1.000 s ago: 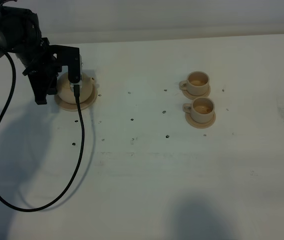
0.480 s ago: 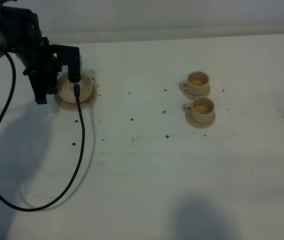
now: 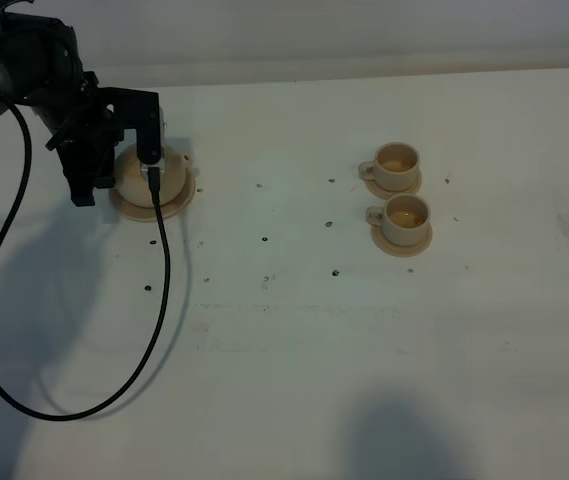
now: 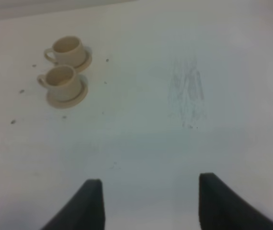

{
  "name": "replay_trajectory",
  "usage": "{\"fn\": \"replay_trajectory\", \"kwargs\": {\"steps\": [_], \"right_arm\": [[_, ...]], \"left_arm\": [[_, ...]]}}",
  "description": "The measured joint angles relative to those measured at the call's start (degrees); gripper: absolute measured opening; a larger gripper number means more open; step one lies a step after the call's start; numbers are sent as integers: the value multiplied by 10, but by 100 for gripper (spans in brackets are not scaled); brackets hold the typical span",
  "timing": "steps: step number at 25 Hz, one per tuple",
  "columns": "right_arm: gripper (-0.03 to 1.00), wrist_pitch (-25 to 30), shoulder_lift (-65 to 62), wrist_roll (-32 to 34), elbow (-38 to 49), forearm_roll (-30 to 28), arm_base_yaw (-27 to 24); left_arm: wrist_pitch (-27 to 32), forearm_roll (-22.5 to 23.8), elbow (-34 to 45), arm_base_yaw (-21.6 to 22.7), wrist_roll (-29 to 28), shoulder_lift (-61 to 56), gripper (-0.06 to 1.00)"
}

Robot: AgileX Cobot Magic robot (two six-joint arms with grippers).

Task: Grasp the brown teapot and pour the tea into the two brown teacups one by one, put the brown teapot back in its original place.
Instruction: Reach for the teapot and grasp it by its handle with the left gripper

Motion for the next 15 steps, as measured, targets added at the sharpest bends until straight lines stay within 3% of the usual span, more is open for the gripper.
{"fn": "replay_trajectory", "kwargs": {"steps": [15], "right_arm": [[47,0,0,0,0,0,0]], "left_arm": [[-4,-6,0,2,0,0,41]]}}
